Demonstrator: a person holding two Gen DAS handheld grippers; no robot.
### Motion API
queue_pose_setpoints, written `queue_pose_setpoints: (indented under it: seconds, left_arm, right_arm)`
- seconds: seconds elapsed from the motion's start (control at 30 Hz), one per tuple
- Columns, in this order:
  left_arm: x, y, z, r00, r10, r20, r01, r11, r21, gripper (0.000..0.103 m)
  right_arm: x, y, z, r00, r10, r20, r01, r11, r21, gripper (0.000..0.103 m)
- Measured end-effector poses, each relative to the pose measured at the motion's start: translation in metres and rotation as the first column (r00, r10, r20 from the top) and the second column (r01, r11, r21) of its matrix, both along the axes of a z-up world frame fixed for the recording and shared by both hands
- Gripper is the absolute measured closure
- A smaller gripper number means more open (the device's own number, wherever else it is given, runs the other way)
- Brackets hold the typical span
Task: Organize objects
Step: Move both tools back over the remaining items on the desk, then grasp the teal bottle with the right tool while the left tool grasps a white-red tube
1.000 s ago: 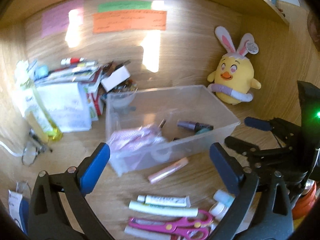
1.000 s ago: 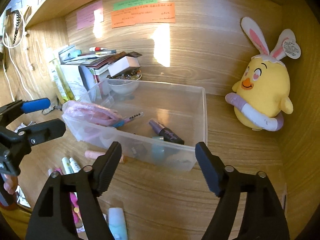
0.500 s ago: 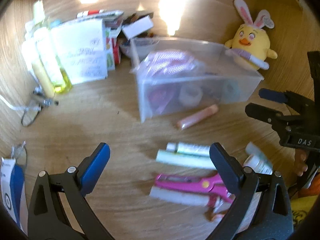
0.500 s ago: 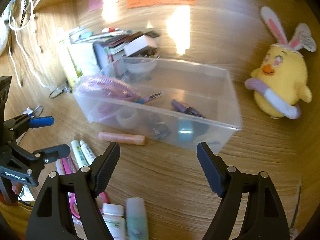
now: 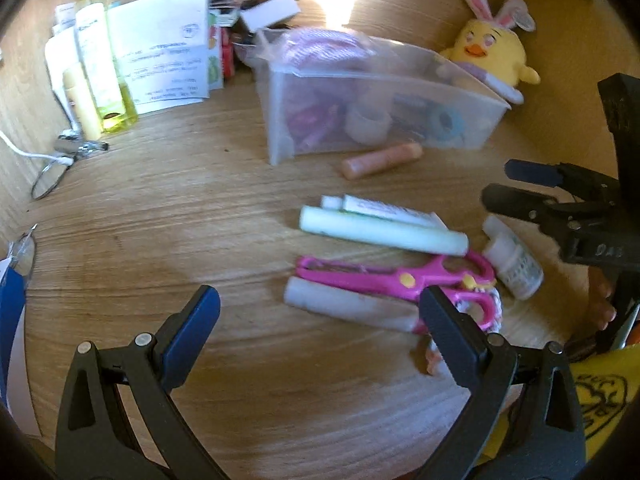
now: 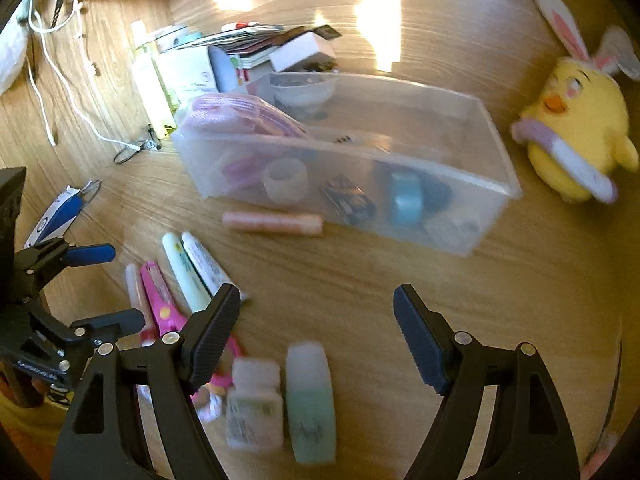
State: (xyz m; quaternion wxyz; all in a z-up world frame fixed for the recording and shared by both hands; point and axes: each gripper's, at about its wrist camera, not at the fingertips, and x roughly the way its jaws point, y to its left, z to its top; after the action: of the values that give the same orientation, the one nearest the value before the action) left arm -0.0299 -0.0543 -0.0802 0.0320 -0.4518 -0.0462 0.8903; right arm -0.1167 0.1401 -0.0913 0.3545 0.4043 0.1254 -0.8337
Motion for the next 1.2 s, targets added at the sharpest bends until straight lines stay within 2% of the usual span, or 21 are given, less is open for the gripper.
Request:
queue_pose_setpoints:
  seconds: [0.27,0.5,0.67,0.83,0.87,0.97,1.2]
  left_arm:
    - [0.003,0.004,-0.004,0.999,-0.042,0.004,0.041,0.998,0.038,0.002]
    - [0.005,0.017,-0.005,0.996,-0.094,0.004,0.094,0.996,0.002,0.001]
    - [0.002,0.023,-0.009,0.995,-0.101,-0.002,0.100,0.993,-0.057,0.001]
    - [0.002,0.021,-0.009,0.996,-0.089,-0.022,0.088,0.995,-0.051,0.002]
    - [0.002,0.020,-0.009,0.996,-0.084,-0.027,0.082,0.995,-0.049,0.003]
    - [0.003,0.017,-0.007,0.997,-0.067,-0.039,0.065,0.996,-0.057,0.019]
    - [0.001,0.004,-0.003,0.999,-0.012,-0.046,0.012,1.000,-0.016,0.019]
  right_arm:
    - [0.010,0.039,-0.010,0.996,-0.078,0.041,0.078,0.997,0.012,0.027]
    - [0.019,0.039,-0.023,0.995,-0.071,0.070,0.069,0.997,0.032,0.038]
    - [0.025,0.035,-0.024,0.998,-0.047,0.048,0.045,0.998,0.034,0.054]
    - [0.026,0.031,-0.025,0.999,-0.044,0.023,0.043,0.998,0.041,0.080]
    - [0.025,0.032,-0.024,0.999,-0.046,0.028,0.045,0.998,0.036,0.080]
    - [0.022,0.036,-0.024,0.998,-0.061,0.035,0.060,0.998,0.021,0.080]
    - [0.012,0.043,-0.018,0.994,-0.099,0.034,0.100,0.995,-0.024,0.080]
